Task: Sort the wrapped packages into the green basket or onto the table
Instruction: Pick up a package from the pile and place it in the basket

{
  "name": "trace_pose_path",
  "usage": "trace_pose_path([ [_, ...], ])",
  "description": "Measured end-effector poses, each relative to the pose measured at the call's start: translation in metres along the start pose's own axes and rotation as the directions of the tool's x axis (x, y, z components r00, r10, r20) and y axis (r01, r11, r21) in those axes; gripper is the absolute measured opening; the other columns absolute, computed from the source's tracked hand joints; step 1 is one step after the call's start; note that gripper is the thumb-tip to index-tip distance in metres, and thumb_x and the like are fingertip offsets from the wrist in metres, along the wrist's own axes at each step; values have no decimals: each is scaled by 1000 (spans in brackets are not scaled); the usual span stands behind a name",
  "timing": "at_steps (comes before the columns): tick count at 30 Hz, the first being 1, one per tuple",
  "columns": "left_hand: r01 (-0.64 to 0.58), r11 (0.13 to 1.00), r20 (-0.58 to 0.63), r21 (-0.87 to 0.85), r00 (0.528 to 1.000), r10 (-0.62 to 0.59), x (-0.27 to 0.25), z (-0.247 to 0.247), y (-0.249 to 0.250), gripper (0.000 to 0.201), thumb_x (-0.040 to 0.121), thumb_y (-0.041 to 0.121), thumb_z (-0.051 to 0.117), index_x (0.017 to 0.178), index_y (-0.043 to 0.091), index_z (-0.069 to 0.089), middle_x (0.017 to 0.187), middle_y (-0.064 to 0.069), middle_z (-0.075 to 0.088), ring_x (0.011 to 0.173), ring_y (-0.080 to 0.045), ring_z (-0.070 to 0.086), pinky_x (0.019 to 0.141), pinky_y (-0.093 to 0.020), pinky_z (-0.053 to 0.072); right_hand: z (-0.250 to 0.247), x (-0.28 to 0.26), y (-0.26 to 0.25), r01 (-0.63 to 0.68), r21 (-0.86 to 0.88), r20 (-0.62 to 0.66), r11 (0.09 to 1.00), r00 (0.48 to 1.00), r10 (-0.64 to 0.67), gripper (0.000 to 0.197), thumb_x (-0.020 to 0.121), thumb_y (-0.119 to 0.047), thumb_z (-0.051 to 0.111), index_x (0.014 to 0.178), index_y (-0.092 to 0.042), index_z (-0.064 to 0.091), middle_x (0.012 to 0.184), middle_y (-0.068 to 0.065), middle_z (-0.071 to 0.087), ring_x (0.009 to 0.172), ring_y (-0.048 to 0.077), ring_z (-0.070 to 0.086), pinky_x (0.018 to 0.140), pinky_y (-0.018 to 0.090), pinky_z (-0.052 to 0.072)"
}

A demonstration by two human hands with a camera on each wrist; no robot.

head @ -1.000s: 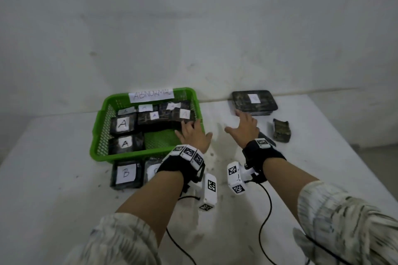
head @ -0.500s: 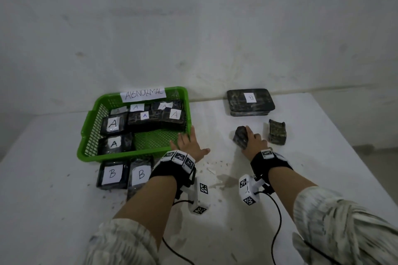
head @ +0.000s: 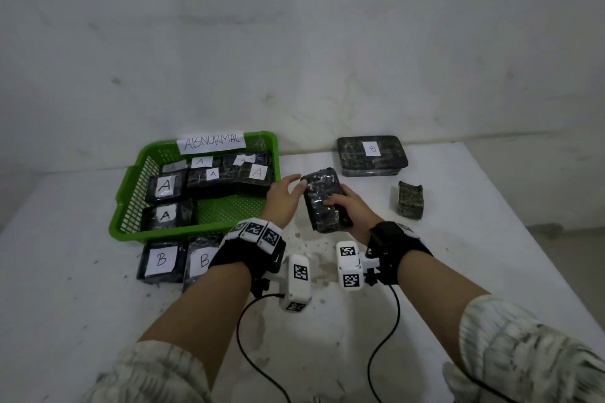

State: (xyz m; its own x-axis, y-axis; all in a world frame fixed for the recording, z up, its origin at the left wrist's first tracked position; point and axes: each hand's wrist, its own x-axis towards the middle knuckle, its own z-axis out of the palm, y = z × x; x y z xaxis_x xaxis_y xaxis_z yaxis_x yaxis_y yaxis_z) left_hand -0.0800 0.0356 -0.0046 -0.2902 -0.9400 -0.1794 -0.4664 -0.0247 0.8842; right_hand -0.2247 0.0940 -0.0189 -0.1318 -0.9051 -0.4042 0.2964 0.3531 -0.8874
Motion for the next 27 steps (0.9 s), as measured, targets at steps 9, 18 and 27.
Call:
trace_pose_path([
  [9,20,938,106,-347,994,18,-10,-5,9,38,95,15,50,133,14,45,116,-11,53,100,-18,54,67,-16,50,23,-6,-7,1,94,121,996,993,-13,42,102,-40,36,126,-12,56,113,12,67,96,23,65,90,38,51],
  [18,-53,922,-52,-383,998,36,-13,-18,6,35,90,6,56,124,11,53,119,-19,58,105,-27,58,95,-41,49,43,-3,-10,-2,106,115,994,993,-10,38,99,-24,44,132,-7,51,119,17,63,98,25,63,84,36,52],
  [27,-33,901,55,-432,997,62,-19,-47,-6,55,89,-1,56,139,12,40,131,-17,53,120,-26,53,100,-36,44,64,-7,-6,8,128,100,992,995,-21,27,95,-10,50,121,-12,57,107,13,66,92,26,64,88,44,51],
])
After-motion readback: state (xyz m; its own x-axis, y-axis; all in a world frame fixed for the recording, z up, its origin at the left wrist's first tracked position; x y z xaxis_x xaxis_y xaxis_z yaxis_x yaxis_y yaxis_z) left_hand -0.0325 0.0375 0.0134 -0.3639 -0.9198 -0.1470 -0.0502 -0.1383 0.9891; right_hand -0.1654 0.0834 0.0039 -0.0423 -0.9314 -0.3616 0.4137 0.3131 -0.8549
